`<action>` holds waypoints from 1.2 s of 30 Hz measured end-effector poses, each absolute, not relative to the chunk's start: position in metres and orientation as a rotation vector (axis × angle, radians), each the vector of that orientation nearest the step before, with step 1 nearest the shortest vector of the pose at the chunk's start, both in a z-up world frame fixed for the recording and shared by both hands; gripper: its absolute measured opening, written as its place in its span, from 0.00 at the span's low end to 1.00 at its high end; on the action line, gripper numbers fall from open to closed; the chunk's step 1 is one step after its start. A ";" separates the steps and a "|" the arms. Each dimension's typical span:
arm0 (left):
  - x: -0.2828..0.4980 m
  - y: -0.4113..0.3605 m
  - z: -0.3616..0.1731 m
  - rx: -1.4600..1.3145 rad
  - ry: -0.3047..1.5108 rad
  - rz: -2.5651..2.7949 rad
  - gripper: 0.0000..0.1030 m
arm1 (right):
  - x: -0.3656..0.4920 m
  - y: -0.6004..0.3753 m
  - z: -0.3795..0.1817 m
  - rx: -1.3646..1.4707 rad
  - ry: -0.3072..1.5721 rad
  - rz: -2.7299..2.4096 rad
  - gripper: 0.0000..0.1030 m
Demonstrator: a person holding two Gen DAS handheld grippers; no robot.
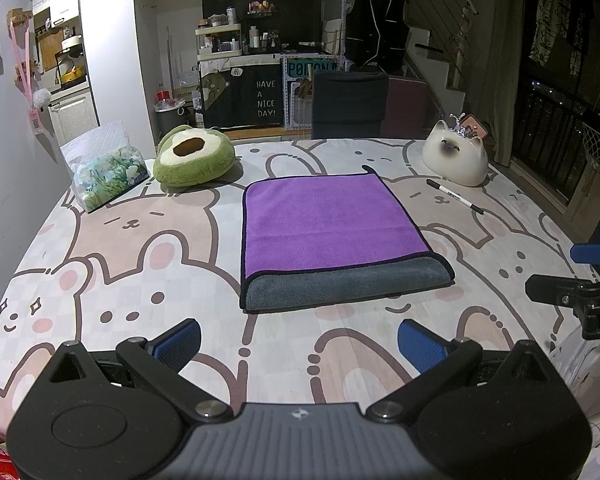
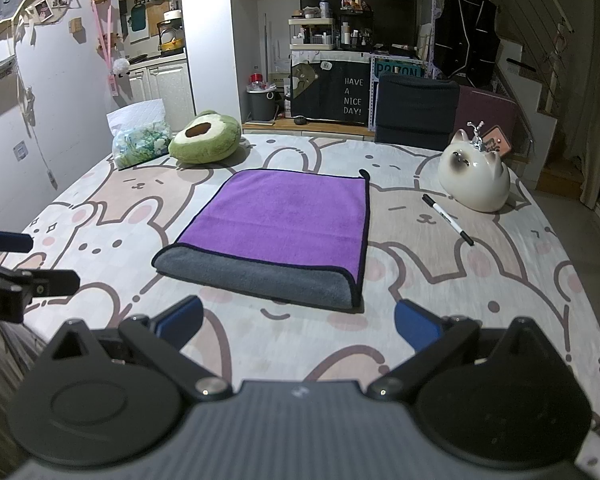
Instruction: Fold towel
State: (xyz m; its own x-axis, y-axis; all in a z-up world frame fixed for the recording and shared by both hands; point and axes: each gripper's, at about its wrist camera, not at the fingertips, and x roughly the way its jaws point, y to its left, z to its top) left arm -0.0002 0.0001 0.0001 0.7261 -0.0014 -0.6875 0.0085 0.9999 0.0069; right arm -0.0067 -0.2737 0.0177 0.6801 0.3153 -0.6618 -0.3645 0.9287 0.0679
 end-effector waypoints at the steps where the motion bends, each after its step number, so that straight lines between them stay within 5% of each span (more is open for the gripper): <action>1: 0.000 0.000 0.000 0.010 0.758 -0.005 1.00 | -0.007 -0.274 0.018 -0.071 0.729 0.381 1.00; 36: 0.021 0.007 0.023 0.010 0.761 -0.013 1.00 | 0.007 -0.284 0.037 -0.060 0.697 0.371 1.00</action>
